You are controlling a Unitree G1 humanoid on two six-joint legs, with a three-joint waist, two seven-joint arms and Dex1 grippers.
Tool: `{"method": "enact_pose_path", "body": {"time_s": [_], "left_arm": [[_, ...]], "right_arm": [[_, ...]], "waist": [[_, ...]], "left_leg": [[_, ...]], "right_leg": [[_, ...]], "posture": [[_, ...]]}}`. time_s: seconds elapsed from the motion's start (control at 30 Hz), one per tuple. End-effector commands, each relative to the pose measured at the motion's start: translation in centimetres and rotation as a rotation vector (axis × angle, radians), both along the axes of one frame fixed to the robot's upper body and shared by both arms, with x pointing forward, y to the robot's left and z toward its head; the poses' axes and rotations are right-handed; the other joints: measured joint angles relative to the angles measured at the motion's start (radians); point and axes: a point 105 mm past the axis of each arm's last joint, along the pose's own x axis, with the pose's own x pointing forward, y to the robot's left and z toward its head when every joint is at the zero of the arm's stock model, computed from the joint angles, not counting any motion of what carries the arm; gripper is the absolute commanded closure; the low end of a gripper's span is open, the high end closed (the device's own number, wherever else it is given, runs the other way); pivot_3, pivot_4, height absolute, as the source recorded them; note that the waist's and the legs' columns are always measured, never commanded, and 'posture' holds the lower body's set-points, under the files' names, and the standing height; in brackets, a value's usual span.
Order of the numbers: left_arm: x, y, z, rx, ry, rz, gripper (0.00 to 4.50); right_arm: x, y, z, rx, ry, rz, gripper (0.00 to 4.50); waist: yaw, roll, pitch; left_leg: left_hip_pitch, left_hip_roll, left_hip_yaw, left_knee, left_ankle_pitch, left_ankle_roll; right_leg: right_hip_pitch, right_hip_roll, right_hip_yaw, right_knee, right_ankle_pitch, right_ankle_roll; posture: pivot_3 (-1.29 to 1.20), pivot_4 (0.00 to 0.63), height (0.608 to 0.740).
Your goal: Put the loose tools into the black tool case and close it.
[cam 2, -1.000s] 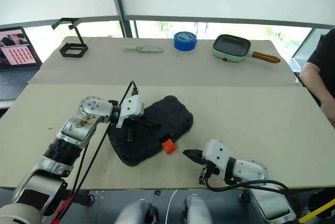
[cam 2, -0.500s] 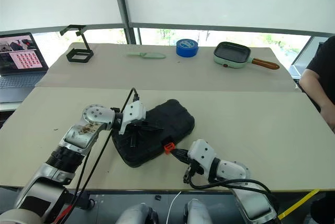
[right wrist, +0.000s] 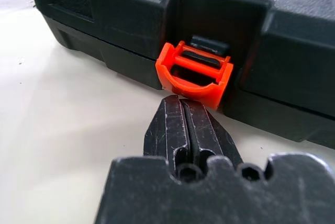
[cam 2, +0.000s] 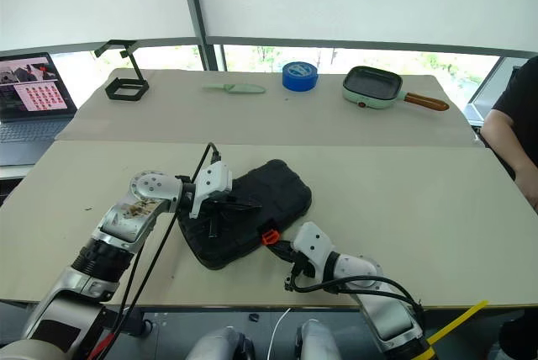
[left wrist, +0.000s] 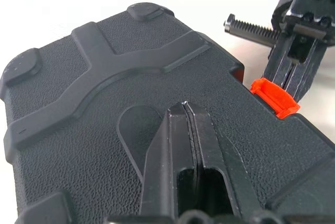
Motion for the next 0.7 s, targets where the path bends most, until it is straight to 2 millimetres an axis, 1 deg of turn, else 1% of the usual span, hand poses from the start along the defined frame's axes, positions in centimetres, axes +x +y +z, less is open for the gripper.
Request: {"method": "enact_pose_path", "body": {"time_s": [0.03,0.13,0.23,0.37,0.53,0.7], "left_arm": [[-1.2,1.5,-5.0,0.127,0.182,0.049,4.47],[-1.3,1.5,-5.2,0.130,0.190,0.050,4.47],[-1.2,1.5,-5.3,0.131,0.193,0.051,4.47],[-1.2,1.4,-5.5,0.130,0.196,0.054,4.47],[-1.4,1.3,-5.6,0.127,0.202,0.053,4.47],[-1.3,1.7,-5.6,0.130,0.199,0.066,4.47]], "right_arm": [[0.8,0.2,3.5,0.051,-0.149,0.012,4.50],[0.4,0.0,4.7,0.071,-0.162,0.026,4.50],[0.3,-0.1,5.7,0.083,-0.184,0.036,4.50],[0.8,-0.5,5.9,0.059,-0.192,0.042,4.50],[1.5,-0.5,6.2,0.044,-0.207,0.058,4.50],[1.0,0.7,7.1,0.092,-0.191,0.102,4.50]], "waist": [[0.000,0.000,0.000],[0.000,0.000,0.000],[0.000,0.001,0.000],[0.000,0.001,0.001],[-0.001,0.001,0.001],[-0.004,0.001,0.002]], "left_leg": [[0.000,0.000,0.000,0.000,0.000,0.000],[0.000,0.000,0.000,-0.001,-0.001,-0.004],[0.000,0.000,0.000,-0.001,-0.001,-0.004],[0.000,0.000,0.000,-0.001,-0.001,-0.004],[0.000,0.000,0.000,-0.002,-0.001,-0.004],[0.000,0.001,-0.001,-0.003,-0.001,-0.005]], "right_leg": [[0.000,0.000,0.000,0.000,0.000,0.000],[-0.001,0.000,0.000,0.000,0.000,0.000],[-0.001,0.000,0.000,0.000,0.000,0.000],[-0.001,0.000,0.000,0.000,0.000,0.000],[-0.001,0.000,0.000,0.000,0.000,0.000],[-0.002,0.001,0.000,0.000,0.000,0.000]], "posture": [[0.00,0.150,0.740],[0.00,0.150,0.740],[0.00,0.150,0.740],[0.00,0.150,0.740],[0.00,0.150,0.740],[0.00,0.150,0.740]]}}
